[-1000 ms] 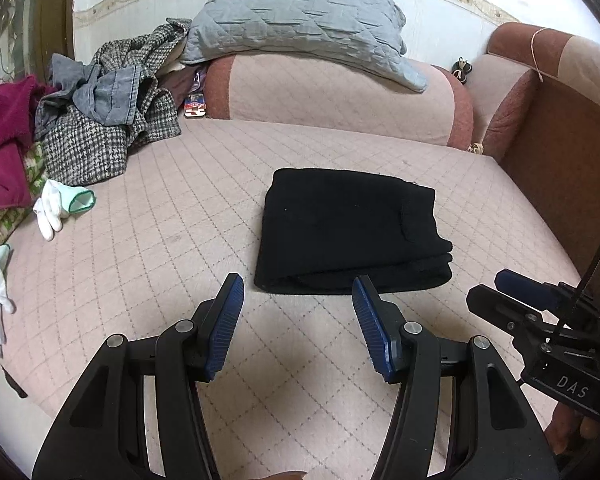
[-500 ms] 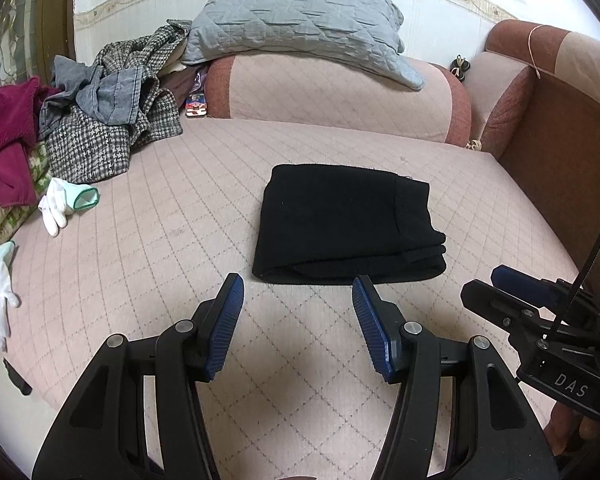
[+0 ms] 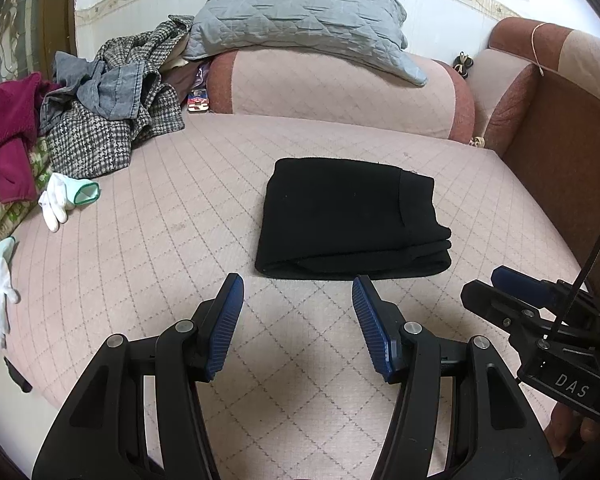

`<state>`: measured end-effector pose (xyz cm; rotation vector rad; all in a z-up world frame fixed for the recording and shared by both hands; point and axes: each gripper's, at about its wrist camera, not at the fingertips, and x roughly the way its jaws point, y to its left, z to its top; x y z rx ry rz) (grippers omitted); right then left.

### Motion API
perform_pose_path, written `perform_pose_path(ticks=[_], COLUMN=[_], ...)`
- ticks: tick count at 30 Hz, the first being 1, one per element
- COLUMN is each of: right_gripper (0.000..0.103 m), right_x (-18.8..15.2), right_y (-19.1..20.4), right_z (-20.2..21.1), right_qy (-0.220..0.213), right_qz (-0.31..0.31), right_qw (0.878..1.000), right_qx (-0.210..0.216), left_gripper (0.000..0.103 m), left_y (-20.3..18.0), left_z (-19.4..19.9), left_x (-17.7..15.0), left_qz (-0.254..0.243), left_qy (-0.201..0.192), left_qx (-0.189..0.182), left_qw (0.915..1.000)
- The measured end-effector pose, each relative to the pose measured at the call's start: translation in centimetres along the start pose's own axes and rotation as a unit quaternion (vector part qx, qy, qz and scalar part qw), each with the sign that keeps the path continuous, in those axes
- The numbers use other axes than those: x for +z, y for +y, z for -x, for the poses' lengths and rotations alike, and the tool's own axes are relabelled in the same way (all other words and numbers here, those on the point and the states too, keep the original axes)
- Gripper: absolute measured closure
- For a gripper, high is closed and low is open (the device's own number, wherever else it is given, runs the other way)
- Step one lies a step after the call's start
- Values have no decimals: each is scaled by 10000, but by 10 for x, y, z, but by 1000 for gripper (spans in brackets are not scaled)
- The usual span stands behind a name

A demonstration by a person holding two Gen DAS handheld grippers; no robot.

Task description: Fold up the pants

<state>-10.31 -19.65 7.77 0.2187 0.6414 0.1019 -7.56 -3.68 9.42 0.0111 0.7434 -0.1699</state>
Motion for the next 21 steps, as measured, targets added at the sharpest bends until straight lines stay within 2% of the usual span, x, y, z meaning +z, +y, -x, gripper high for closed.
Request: perform_pose_path(ticks=[16,21], right_gripper=[53,53], right_x=[-6,-8], right_y=[-4,-10], right_z=[-4,-4], right_qy=[96,133], right_qz=[-32,-54], right_qw=[9999,9999], right_qx=[20,-18], left_gripper=[46,46], left_y=[-1,-7], left_z=[-6,-8], left_x=[-7,-11], left_qz=[-25,-4], left_qy=[-20,187], left_qx=[-59,-154], left_qw=[10000,9997])
